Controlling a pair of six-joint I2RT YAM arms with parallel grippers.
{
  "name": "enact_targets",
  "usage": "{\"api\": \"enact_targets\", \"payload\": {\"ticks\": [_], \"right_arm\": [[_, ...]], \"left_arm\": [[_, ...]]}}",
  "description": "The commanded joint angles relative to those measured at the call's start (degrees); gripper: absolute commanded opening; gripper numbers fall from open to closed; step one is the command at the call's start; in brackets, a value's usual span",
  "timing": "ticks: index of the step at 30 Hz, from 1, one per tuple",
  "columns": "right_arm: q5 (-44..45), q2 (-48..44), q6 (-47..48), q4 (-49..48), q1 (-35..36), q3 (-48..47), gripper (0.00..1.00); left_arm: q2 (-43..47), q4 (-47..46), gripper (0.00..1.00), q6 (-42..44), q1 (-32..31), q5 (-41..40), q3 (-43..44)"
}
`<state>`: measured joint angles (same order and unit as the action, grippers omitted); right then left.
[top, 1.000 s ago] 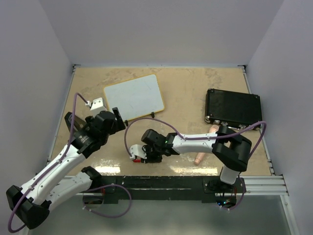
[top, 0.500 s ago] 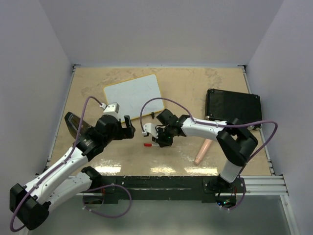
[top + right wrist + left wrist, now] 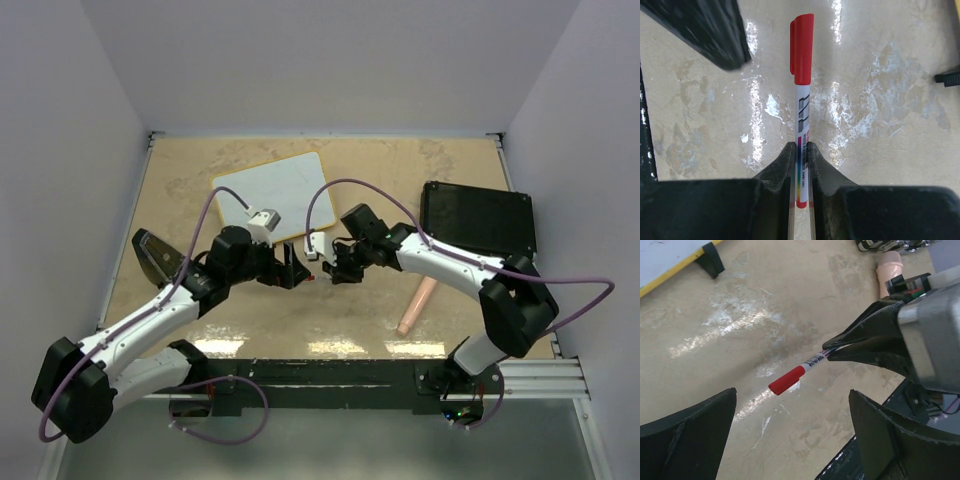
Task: Write a sentence on the whiteboard
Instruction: Open the whiteboard marker at the center of the board.
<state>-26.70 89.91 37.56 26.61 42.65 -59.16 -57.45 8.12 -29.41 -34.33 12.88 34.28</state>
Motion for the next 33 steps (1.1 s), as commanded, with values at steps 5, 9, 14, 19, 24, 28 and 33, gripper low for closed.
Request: {"api": "enact_targets", "payload": {"ticks": [5, 9, 14, 19, 24, 28, 33], "right_arm": [[-5.55, -5.61, 2.25, -0.24, -1.26, -0.7, 0.0], [-7.05, -6.5, 2.43, -0.24, -1.26, -0.52, 0.0], [-8.54, -6.5, 3.04, 0.37, -1.43, -0.61, 0.0], [-9.16, -6.32, 3.57, 0.72, -1.35, -0.7, 0.0], [-9.42, -6.06, 3.92, 0.9, -1.35, -0.61, 0.0], [-9.42, -5.97, 3.92, 0.9, -1.43, -0.7, 0.0], [-9.16, -6.06, 3.92, 0.81, -1.43, -0.61, 0.0]], "left_arm": [[-3.37, -17.95, 0.97, -5.39, 1.71, 11.19, -5.79], [-3.81, -22.09, 0.96, -7.33, 2.6, 14.61, -7.91], [-4.86, -28.32, 0.87, -10.4, 3.21, 18.31, -10.19], [-6.44, -33.51, 0.68, -12.95, 3.92, 22.44, -10.99], [-7.24, -33.96, 0.58, -13.13, 4.27, 23.85, -10.82], [-7.41, -33.7, 0.46, -13.31, 4.27, 24.29, -10.64], [-7.85, -32.47, 0.4, -12.78, 4.36, 24.38, -10.46]]}}
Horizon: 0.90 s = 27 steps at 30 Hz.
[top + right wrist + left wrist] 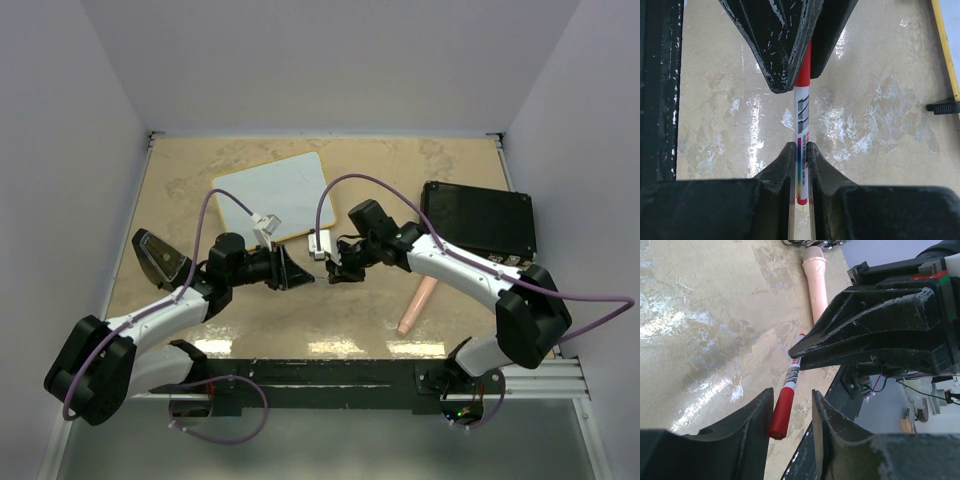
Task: Write a sentence on the whiteboard
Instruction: Open the whiteboard marker at the center of the board.
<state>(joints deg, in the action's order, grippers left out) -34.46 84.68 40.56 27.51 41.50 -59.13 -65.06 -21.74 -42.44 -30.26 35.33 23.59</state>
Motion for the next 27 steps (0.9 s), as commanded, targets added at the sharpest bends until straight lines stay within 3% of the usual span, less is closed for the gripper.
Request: {"api": "enact_targets", "payload": {"ticks": [1, 3, 4, 7, 9, 12, 13, 14, 16, 23, 27], "right_arm": [[-1.4, -0.75, 1.1, 0.0, -0.27, -0.63, 0.0], [-1.66, -0.92, 1.19, 0.18, -0.19, -0.63, 0.0], [-1.75, -0.84, 1.28, 0.18, -0.19, -0.63, 0.0], [-1.93, -0.84, 1.46, 0.35, -0.27, -0.63, 0.0], [-2.1, -0.92, 1.72, 0.62, -0.27, -0.63, 0.02], [-2.98, -1.36, 2.16, 1.06, -0.89, -0.81, 0.27], [-3.85, -2.06, 2.42, 1.32, -1.24, -0.81, 0.46], [-4.47, -2.42, 2.6, 1.67, -2.02, -0.89, 0.56], [-6.84, -4.25, 3.04, 2.46, -3.17, -1.16, 0.68], [-19.83, -10.58, 1.99, 5.1, -11.77, -3.53, 0.74], [-24.86, -13.13, -4.67, 3.35, -14.07, -5.64, 0.75]], "left_arm": [[-0.51, -2.26, 0.36, 0.42, 0.46, 1.93, 0.31], [-0.95, -1.82, 0.29, 0.6, 0.55, 1.93, 0.57], [-1.12, -1.21, 0.11, 0.69, 0.73, 1.76, 0.58], [-1.21, 0.55, 0.0, 1.82, 0.82, 0.88, 1.36], [-0.69, 3.0, 0.0, 3.58, 0.82, -1.04, 2.59], [2.02, 7.14, 0.0, 6.57, 0.82, -4.55, 3.74], [2.82, 8.89, 0.0, 8.23, 0.82, -5.35, 3.91], [3.87, 9.43, 0.0, 9.03, 0.82, -6.14, 4.09], [6.95, 6.99, 0.0, 9.48, 0.82, -6.24, 3.39], [16.0, -9.36, 0.0, 8.95, 0.73, -5.27, -4.16], [19.44, -21.02, 0.0, 8.25, 0.73, -5.54, -6.98]]}}
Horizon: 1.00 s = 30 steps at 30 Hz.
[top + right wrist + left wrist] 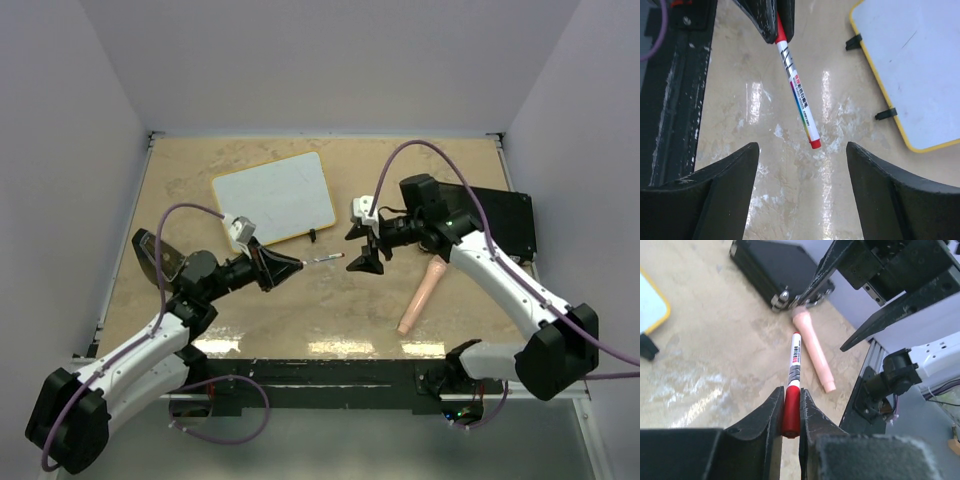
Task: Write a sentence on the whiteboard
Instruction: Open the whiteboard marker at the center of the board.
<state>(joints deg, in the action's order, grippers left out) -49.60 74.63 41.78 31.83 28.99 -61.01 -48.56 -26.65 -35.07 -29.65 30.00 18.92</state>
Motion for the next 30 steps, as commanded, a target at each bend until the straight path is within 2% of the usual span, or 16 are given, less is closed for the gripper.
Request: {"api": "enact_targets", "payload": {"ticks": [1, 5, 6, 10, 21, 30], "right_arm": [[-9.81, -3.61, -7.92, -2.99, -1.75, -4.11, 0.75], [-13.14, -5.28, -19.78, -10.45, -2.19, -4.73, 0.82], [-16.28, -5.02, -25.9, -12.74, -2.1, -4.12, 0.83], [-21.57, -2.75, -40.17, -26.52, -2.1, -2.01, 0.83], [-22.29, 0.78, -72.15, -52.29, -1.31, -0.43, 0.8], [-20.62, 3.85, -82.89, -62.23, 0.89, 0.54, 0.73]], "left_arm": [[3.72, -17.54, 0.0, 0.45, 0.12, -0.73, -3.0], [8.11, -22.9, 0.0, 0.09, 0.03, -2.4, -4.41], [8.73, -27.01, 0.0, -0.26, 0.12, -2.49, -4.94], [9.79, -34.6, 0.0, -1.84, 0.12, -3.37, -6.52], [1.89, -48.92, 0.0, -5.09, 0.12, -4.86, -6.35], [-1.28, -53.06, 0.0, -5.8, -1.11, -7.67, -6.61]]}}
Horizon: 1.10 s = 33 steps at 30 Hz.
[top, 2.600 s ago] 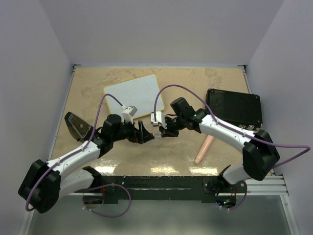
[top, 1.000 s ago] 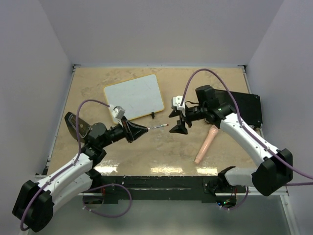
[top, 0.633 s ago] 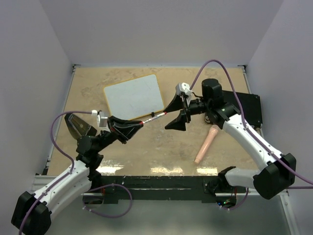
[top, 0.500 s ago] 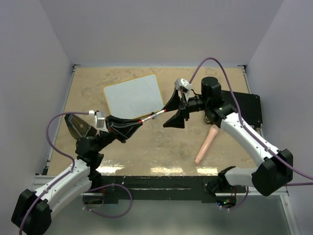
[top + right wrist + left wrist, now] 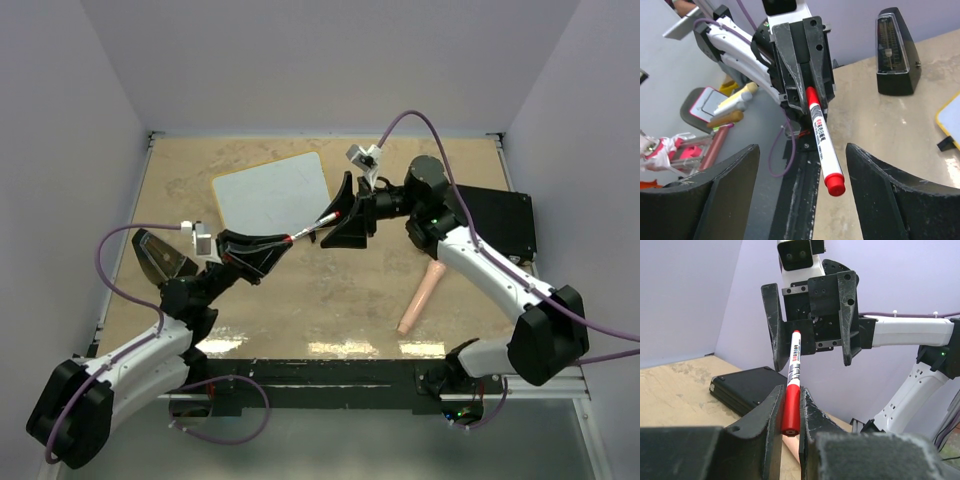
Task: Write a sentence on the whiteboard
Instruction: Open the whiteboard marker at the center of the board.
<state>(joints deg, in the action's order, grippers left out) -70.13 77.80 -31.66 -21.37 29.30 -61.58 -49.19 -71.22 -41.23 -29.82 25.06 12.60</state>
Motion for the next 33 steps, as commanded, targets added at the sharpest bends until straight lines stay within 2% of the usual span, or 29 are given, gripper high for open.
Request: {"api": "enact_targets", "payload": {"ticks": [1, 3, 9, 11, 14, 19, 23, 33], "right_arm": [[-0.01, 0.86, -11.47, -13.4, 0.67, 1.55, 0.73], [0.08, 1.65, -16.21, -18.25, 0.67, 2.25, 0.72], [0.61, 3.32, -18.0, -19.24, 1.73, 1.99, 0.61], [0.61, 3.32, -18.61, -19.94, 1.81, 2.34, 0.51], [0.61, 3.15, -18.7, -20.12, 1.9, 2.69, 0.44], [0.78, 3.06, -18.18, -19.68, 1.81, 3.22, 0.48], [0.87, 2.88, -18.18, -19.86, 1.81, 4.1, 0.57], [0.69, 2.88, -18.79, -20.64, 1.9, 4.37, 0.52]], "left_arm": [[-1.25, -8.84, 0.0, 0.45, -1.29, -3.0, -0.38], [-2.05, -9.81, 0.0, 1.15, -2.6, -4.14, -0.38], [-4.77, -10.52, 0.0, 4.57, -6.82, -8.09, 0.58], [-5.13, -10.17, 0.0, 5.02, -7.26, -9.32, 0.76], [-4.86, -9.82, 0.0, 5.72, -7.62, -10.73, 0.67], [-4.16, -9.55, 0.0, 6.16, -7.62, -12.66, 0.06], [-4.25, -10.95, 0.0, 5.9, -7.62, -12.84, -0.21], [-4.42, -10.52, 0.0, 5.64, -7.62, -12.67, -0.12]]}}
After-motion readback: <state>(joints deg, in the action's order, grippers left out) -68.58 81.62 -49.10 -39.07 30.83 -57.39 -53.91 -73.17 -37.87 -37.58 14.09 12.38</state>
